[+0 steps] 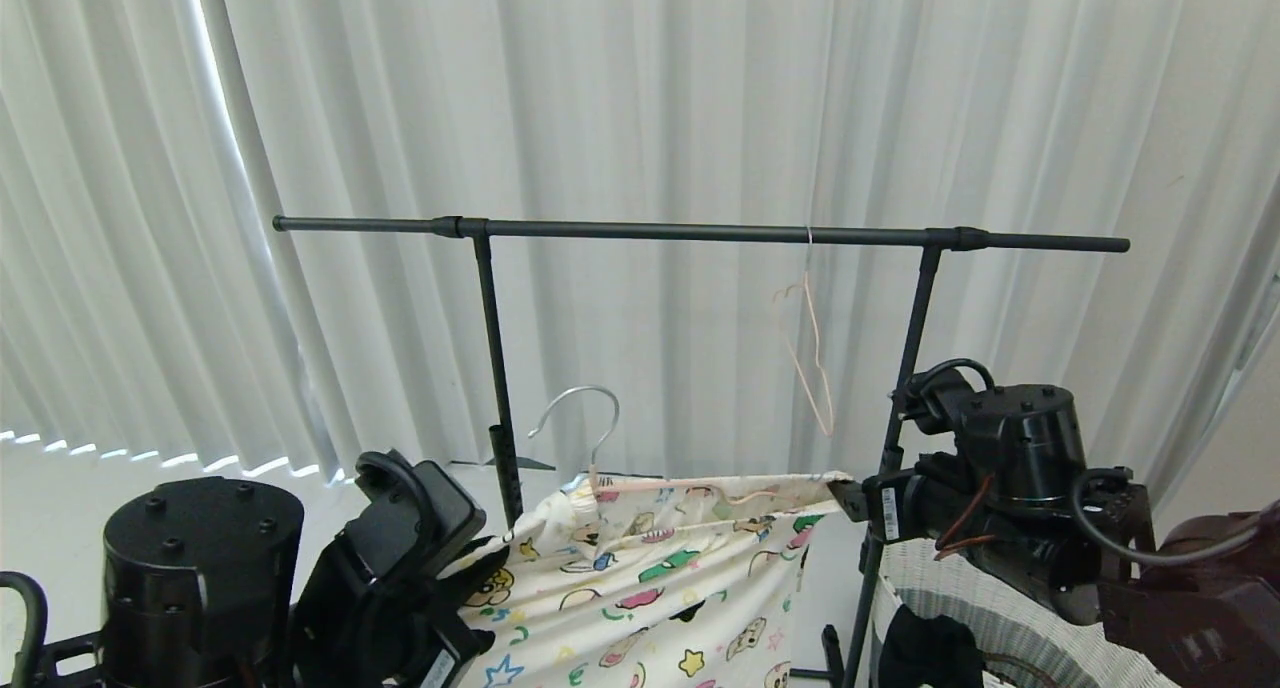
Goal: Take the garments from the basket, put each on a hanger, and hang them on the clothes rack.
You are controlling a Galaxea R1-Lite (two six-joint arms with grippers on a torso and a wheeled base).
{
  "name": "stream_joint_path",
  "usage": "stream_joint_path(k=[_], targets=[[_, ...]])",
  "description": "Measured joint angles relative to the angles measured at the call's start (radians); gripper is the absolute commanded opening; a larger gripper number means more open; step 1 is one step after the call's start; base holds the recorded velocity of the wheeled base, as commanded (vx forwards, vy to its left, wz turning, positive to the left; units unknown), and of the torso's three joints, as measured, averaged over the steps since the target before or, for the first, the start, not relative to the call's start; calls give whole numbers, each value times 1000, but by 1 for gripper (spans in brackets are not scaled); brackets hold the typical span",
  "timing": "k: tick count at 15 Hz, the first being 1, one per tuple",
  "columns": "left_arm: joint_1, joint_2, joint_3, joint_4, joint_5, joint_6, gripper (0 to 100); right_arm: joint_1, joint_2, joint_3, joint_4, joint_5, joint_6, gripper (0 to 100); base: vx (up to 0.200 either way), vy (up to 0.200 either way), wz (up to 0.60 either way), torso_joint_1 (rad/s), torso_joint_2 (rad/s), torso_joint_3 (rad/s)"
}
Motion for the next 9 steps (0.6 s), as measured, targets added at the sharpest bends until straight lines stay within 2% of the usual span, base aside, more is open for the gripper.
stream_joint_path(k=[3, 5, 7, 9], targets=[[-3, 85, -20, -38, 77, 32, 0, 5, -71, 0, 13, 81, -105, 100, 0, 0, 0, 0, 0, 0], [-4, 147, -42, -110, 119, 31, 0, 39, -126, 2, 79, 98, -128, 100, 0, 0, 0, 0, 0, 0], [-7, 190, -51, -156, 148, -16, 0, 83, -174, 2, 127, 116, -134, 100, 0, 0, 0, 0, 0, 0], [-37, 209, -52, -165, 148, -88, 0, 111, -209, 1, 155, 156, -191, 100, 0, 0, 0, 0, 0, 0]])
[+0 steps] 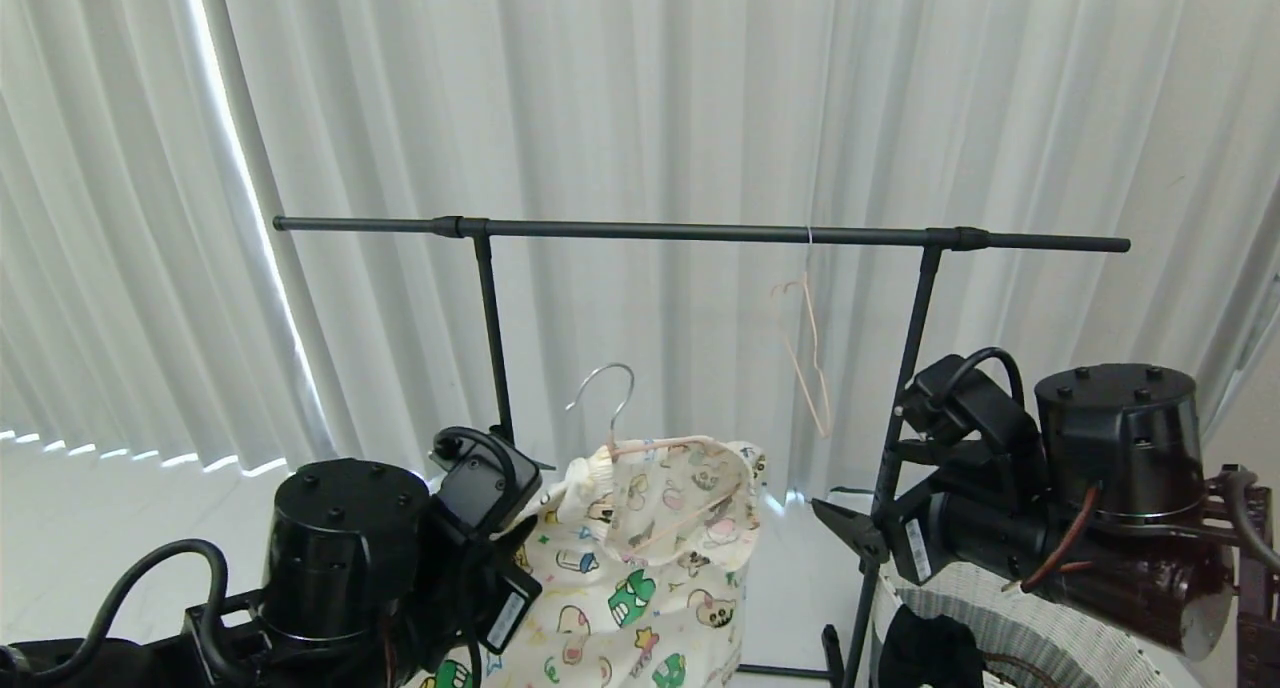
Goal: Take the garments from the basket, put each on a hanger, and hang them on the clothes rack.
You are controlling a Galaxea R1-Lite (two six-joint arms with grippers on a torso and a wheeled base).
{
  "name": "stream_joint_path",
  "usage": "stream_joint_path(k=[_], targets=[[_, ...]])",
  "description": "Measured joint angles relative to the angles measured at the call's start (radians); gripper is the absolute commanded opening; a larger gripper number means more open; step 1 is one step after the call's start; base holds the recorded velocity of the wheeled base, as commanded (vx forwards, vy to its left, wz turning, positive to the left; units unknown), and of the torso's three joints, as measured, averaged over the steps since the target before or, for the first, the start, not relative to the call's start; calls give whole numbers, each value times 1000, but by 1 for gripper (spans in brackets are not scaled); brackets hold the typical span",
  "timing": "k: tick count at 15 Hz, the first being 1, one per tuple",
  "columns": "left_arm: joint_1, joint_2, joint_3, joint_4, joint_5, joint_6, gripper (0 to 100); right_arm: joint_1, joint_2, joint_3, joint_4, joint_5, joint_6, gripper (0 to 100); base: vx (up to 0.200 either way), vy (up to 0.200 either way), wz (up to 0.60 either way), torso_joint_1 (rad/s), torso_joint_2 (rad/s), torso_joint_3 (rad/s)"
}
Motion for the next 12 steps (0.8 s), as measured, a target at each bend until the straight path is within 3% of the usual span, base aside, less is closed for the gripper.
stream_joint_path(k=[2, 5, 8, 12], targets=[[-51, 6, 0, -24, -11, -55, 0, 7, -24, -1, 30, 99, -99, 100, 0, 0, 0, 0, 0, 0], [-125, 4, 17, -37, -83, -62, 0, 6, -41, -27, 120, 215, -267, 100, 0, 0, 0, 0, 0, 0], [-179, 2, 33, -40, -103, -43, 0, -3, -43, -51, 188, 322, -437, 100, 0, 0, 0, 0, 0, 0], [-276, 1, 61, -141, -105, 33, 0, -3, -43, -66, 359, 420, -531, 100, 0, 0, 0, 0, 0, 0]])
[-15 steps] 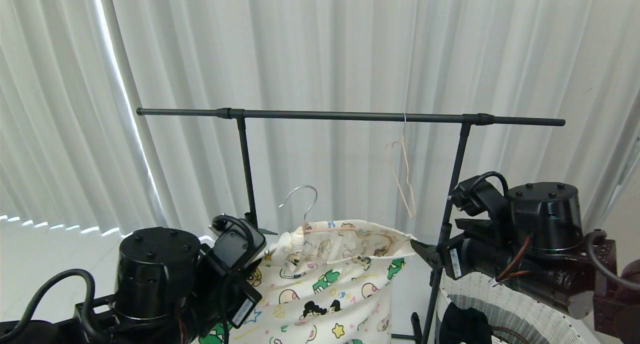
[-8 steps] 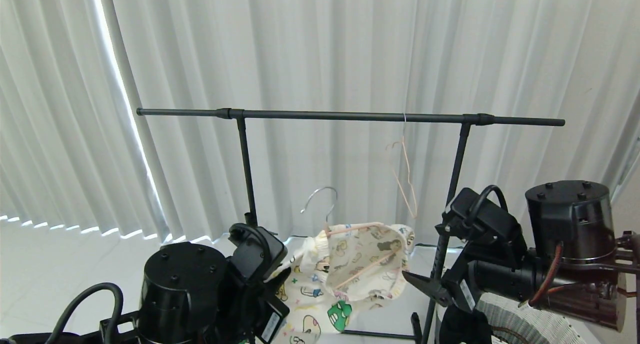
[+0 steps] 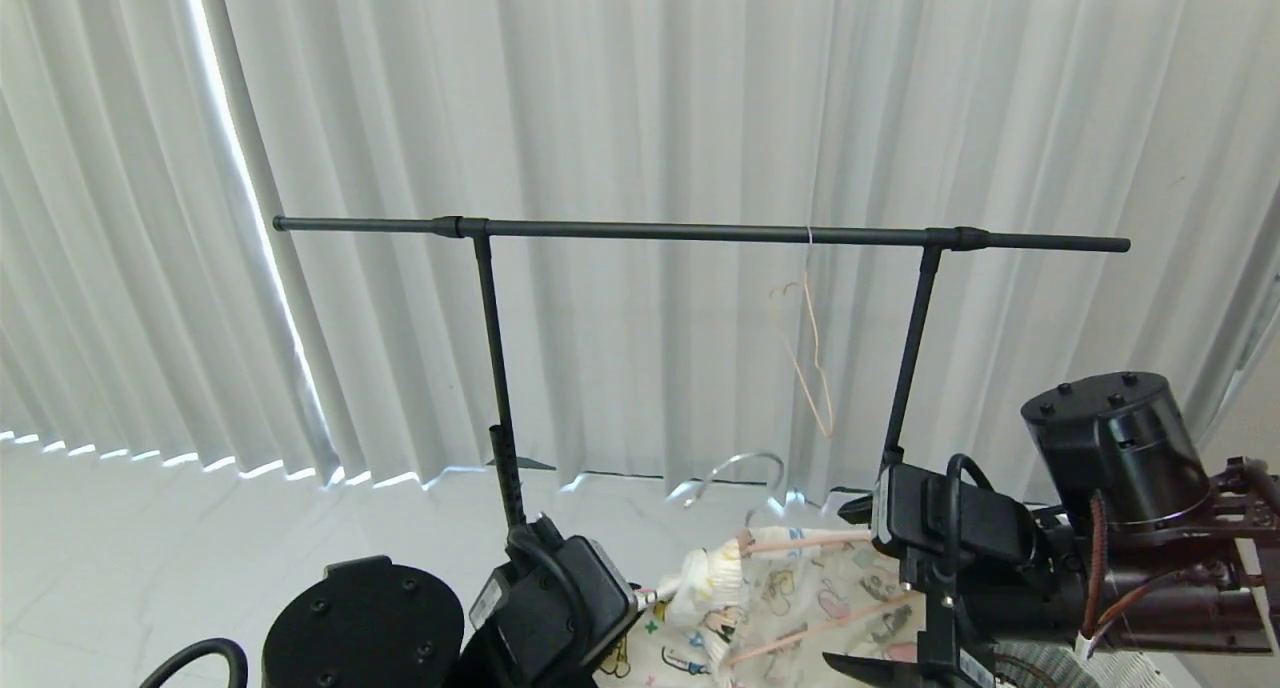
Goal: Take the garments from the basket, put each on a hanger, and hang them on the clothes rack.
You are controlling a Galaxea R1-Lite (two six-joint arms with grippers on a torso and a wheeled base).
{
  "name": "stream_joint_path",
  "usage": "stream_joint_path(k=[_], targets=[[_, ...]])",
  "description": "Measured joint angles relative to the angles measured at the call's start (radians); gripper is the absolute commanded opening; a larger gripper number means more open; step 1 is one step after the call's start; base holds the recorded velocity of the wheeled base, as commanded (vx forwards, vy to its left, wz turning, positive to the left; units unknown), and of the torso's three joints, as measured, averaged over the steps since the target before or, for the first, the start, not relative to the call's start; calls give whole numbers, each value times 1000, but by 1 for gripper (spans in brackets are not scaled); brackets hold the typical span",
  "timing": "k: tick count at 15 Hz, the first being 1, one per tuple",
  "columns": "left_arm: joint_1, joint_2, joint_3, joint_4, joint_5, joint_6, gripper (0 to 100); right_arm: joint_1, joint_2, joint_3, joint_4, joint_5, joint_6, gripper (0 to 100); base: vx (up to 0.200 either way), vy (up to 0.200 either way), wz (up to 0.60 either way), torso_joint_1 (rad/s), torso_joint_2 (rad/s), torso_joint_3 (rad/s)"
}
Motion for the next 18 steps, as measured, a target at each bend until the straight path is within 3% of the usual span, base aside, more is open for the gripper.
stream_joint_path(k=[2, 7, 8, 18], targets=[[-34, 1, 19, -15, -17, 19, 0, 1, 1, -26, 94, 27, -38, 100, 0, 0, 0, 0, 0, 0], [-53, 1, 23, -31, -26, 19, 0, 14, 14, -45, 106, 57, -50, 100, 0, 0, 0, 0, 0, 0], [-55, 1, 23, -35, -26, 20, 0, 18, 19, -45, 106, 63, -50, 0, 0, 0, 0, 0, 0, 0], [-60, 3, 26, -61, -23, 41, 0, 24, 38, -45, 98, 22, -50, 0, 0, 0, 0, 0, 0, 0]])
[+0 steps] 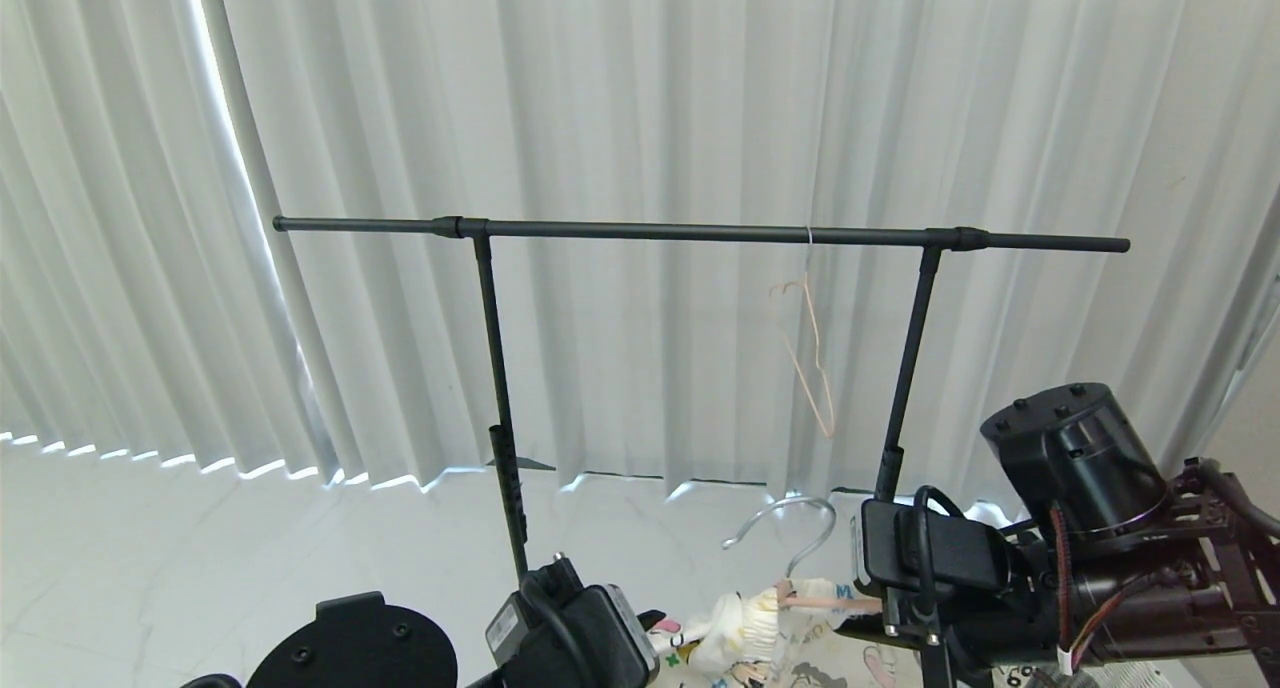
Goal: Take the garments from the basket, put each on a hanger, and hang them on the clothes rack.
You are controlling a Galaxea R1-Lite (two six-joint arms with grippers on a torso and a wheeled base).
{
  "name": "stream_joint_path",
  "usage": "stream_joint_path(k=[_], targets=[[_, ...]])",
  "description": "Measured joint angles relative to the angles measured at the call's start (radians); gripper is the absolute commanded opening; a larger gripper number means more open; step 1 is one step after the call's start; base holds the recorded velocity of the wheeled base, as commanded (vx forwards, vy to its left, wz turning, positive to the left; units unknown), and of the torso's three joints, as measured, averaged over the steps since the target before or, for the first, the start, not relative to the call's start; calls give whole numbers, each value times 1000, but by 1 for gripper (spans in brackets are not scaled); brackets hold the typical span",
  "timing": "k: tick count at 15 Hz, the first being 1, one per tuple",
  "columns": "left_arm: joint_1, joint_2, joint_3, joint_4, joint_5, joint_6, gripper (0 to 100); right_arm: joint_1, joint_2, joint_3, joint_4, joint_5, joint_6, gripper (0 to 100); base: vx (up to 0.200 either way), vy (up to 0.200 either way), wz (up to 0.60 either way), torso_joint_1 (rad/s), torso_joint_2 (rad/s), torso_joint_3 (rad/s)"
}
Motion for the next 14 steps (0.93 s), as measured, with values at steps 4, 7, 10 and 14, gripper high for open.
stream_joint_path(k=[4, 7, 10, 14], targets=[[7, 8, -13, -4, 1, -46, 100, -2, -21, 4, -13, -2, -44, 0, 0, 0, 0, 0, 0, 0], [10, 2, -21, -27, 4, -96, 100, -25, -46, 8, -16, -37, -47, 0, 0, 0, 0, 0, 0, 0], [11, -5, 7, -67, 5, -96, 100, -86, -66, 11, -18, -40, -47, 0, 0, 0, 0, 0, 0, 0], [97, -8, 89, -85, 16, -96, 100, -163, -114, 17, -17, -12, -47, 0, 0, 0, 0, 0, 0, 0]])
